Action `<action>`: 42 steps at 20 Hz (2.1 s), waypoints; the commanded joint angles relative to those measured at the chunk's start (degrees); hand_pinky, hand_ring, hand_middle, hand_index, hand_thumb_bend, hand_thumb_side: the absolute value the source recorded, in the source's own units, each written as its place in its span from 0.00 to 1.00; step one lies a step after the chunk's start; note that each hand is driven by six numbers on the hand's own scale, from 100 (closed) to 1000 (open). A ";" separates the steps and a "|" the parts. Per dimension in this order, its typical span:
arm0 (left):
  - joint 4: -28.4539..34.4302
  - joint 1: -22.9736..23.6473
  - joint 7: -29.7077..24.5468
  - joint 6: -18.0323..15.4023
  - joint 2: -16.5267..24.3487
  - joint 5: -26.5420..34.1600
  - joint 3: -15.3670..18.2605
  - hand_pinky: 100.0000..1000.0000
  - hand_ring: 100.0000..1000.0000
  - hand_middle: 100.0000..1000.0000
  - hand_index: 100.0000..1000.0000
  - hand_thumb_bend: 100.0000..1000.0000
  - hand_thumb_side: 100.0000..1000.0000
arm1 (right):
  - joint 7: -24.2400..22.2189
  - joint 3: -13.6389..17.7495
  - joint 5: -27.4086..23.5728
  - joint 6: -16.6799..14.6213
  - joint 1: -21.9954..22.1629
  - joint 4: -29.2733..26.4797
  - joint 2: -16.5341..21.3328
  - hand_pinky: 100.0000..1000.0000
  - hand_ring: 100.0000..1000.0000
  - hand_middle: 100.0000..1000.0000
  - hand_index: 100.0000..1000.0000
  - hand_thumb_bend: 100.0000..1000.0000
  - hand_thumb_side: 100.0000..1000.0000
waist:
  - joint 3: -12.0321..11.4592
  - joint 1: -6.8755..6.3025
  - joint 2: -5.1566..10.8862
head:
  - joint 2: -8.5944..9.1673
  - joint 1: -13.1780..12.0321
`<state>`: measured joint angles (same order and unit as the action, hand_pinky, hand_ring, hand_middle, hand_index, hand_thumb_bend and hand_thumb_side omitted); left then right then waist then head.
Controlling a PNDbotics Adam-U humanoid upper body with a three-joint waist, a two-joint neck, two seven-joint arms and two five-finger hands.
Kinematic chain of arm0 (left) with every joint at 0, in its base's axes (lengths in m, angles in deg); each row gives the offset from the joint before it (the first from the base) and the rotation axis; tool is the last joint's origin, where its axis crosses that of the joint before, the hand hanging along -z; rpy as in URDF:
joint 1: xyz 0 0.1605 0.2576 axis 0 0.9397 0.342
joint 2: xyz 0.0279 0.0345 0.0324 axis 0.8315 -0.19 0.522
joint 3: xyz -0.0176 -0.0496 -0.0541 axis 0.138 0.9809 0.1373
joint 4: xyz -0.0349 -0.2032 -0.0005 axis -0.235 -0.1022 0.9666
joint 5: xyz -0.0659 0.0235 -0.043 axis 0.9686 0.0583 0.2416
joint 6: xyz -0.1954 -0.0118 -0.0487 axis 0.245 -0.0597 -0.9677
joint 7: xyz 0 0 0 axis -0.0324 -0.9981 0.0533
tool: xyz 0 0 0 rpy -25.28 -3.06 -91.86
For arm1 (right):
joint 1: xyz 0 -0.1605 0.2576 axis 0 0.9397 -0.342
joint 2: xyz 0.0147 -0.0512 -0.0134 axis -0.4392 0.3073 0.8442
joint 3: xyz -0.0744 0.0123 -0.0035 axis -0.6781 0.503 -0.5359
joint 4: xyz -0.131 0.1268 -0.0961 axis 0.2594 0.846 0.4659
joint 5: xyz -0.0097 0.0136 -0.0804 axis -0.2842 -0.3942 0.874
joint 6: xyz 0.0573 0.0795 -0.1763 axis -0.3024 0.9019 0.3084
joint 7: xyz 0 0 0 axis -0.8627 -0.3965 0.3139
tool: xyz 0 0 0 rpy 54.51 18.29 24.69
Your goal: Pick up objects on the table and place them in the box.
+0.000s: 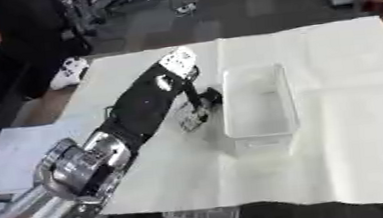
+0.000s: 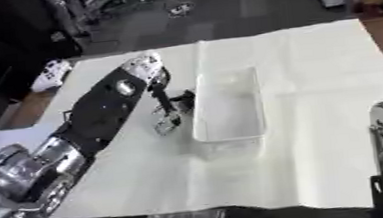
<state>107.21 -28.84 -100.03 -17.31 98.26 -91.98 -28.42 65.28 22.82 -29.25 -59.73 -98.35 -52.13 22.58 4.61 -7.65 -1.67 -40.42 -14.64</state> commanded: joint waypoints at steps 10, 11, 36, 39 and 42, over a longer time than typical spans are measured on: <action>-1.84 0.18 -2.36 0.57 0.09 -0.82 1.84 0.65 0.73 0.72 0.78 0.32 1.00 | -0.27 -0.32 -0.30 -0.12 -1.61 -0.75 -0.53 0.47 0.49 0.53 0.72 0.00 1.00 | 0.24 0.39 0.42 | 0.98 -0.44; -2.03 0.34 -2.37 0.55 -0.04 -0.89 1.88 0.62 0.69 0.69 0.75 0.19 1.00 | -0.27 -0.31 -0.30 -0.12 -1.62 -0.75 -0.55 0.47 0.49 0.53 0.72 0.00 1.00 | 0.26 0.39 0.42 | 0.99 -0.49; 2.23 -2.44 -0.09 -2.28 4.99 -1.27 1.53 0.00 0.00 0.02 0.29 0.04 0.82 | -0.39 -0.19 -0.19 0.58 -0.67 -0.75 0.76 0.48 0.49 0.52 0.72 0.00 1.00 | -1.18 0.27 1.15 | 0.47 -0.82; 2.87 -3.20 0.16 -1.80 5.67 -2.91 1.35 0.00 0.01 0.02 0.29 0.04 0.81 | -0.39 -0.17 -0.16 0.64 -0.56 -0.75 0.90 0.48 0.49 0.52 0.72 0.00 1.00 | -1.34 0.23 1.29 | 0.56 -0.86; 3.15 -3.68 0.51 -1.73 6.29 -3.81 1.52 0.00 0.01 0.01 0.29 0.04 0.81 | -0.35 -0.13 -0.11 0.66 -0.49 -0.75 0.94 0.48 0.49 0.52 0.72 0.00 1.00 | -1.43 0.21 1.41 | 0.90 -0.82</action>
<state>109.14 -30.79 -98.91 -18.52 102.38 -95.23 -27.05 64.94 22.54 -29.46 -59.28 -98.29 -52.13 23.06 3.38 -7.66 -1.21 -40.03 -15.17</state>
